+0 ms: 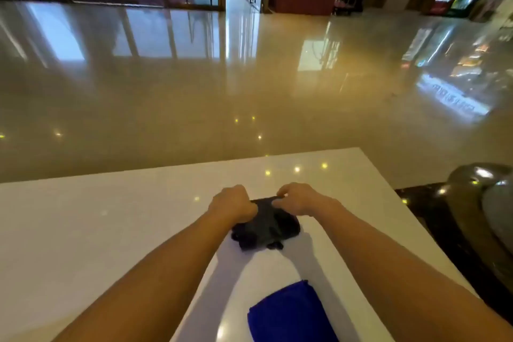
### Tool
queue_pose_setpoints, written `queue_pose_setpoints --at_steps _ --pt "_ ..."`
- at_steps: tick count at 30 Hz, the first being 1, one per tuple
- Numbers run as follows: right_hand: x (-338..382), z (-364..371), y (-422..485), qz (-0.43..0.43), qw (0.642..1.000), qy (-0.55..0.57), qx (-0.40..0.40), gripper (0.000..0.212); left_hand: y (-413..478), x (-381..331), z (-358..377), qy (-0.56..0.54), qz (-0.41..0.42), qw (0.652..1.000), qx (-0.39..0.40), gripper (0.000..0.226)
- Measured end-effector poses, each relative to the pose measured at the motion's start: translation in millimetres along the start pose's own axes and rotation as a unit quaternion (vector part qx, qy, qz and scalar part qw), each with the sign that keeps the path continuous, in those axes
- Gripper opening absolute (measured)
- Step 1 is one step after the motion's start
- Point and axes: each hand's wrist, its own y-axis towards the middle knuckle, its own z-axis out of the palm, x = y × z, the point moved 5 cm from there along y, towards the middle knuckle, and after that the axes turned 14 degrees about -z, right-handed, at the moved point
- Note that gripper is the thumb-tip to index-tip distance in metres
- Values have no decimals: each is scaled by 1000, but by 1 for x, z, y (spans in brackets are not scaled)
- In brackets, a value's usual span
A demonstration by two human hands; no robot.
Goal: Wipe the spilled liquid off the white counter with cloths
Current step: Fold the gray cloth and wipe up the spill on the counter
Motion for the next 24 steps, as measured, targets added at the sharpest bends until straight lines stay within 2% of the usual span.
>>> queue_pose_setpoints --at_steps 3,5,6,9,12,14,15,18,19,20,21,22,24 --pt "-43 58 28 50 998 42 -17 54 31 9 60 -70 -29 997 16 63" --pt "-59 92 36 89 995 39 -38 69 40 17 84 -114 -52 992 -24 76" --pt "-63 100 40 101 991 42 -79 72 45 21 90 -149 -62 986 -48 79" --pt "-65 106 50 114 963 135 -204 62 58 39 95 -316 -121 940 -51 73" --pt "-55 106 53 147 938 230 -215 52 66 47 93 -321 -133 938 6 53" --pt "-46 105 53 137 904 338 -225 22 67 52 88 -380 -135 914 41 30" --pt "-38 105 50 122 886 390 -220 15 65 56 86 -420 -128 897 58 23" --pt "-18 109 38 73 844 500 -179 21 54 81 81 -526 -73 842 96 19" --pt "-9 112 33 57 826 537 -162 28 46 95 79 -573 -65 809 113 21" --pt "1 118 28 48 792 592 -142 37 37 112 78 -606 -64 783 126 25" --pt "12 126 22 42 751 647 -121 45 26 128 75 -622 -62 770 128 29" --pt "25 135 17 34 717 688 -102 51 13 142 74 -621 -59 772 120 32" --pt "50 156 4 18 676 733 -73 58 -18 167 75 -632 -58 767 96 31"
